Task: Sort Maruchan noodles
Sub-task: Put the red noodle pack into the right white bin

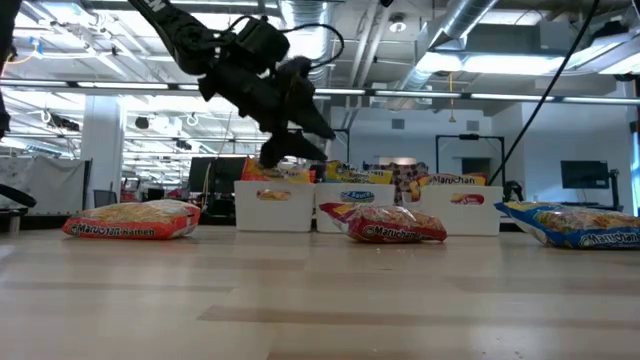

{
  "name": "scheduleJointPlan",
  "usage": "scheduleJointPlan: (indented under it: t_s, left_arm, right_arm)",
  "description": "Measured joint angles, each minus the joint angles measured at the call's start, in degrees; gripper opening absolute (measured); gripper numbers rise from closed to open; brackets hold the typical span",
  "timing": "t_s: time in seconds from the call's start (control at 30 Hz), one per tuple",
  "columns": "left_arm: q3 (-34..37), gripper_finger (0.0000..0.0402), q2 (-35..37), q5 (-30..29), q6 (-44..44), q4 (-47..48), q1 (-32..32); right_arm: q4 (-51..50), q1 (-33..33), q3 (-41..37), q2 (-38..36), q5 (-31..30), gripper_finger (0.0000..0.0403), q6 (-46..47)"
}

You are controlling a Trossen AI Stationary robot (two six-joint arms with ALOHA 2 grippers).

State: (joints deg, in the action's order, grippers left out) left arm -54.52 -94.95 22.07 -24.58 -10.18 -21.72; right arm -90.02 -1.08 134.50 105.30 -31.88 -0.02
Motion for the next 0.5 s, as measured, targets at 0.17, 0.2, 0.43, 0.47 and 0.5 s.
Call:
scheduleJointPlan:
  t_s: [0.17,0.2,0.43,0.47,0.5]
  left_arm:
    - [-0.02,0.0197,5.94,5.45,1.36,3.63,-0.83]
    - [-0.02,0.0196,7.33,6.18,2.32,4.49,-0.96]
    - [-0.09,0.0196,19.72,3.87,11.33,16.32,-0.31]
    - [-0.09,0.0196,21.34,3.02,12.38,17.90,-0.12]
    - [-0.09,0.0196,23.05,2.50,13.42,19.96,0.10]
  right_arm:
    - [0.07,-0.05,-0.23,-0.21,10.05,0.0221,1.98]
    - [0.12,-0.05,-0.77,-0.48,11.24,0.0221,2.01]
    - [0.19,3.32,-15.28,-7.37,12.30,0.0221,6.13]
    - [0.62,4.18,-18.62,-8.79,12.36,0.0221,6.99]
    - [1.48,5.10,-22.17,-10.31,12.41,0.0221,7.92]
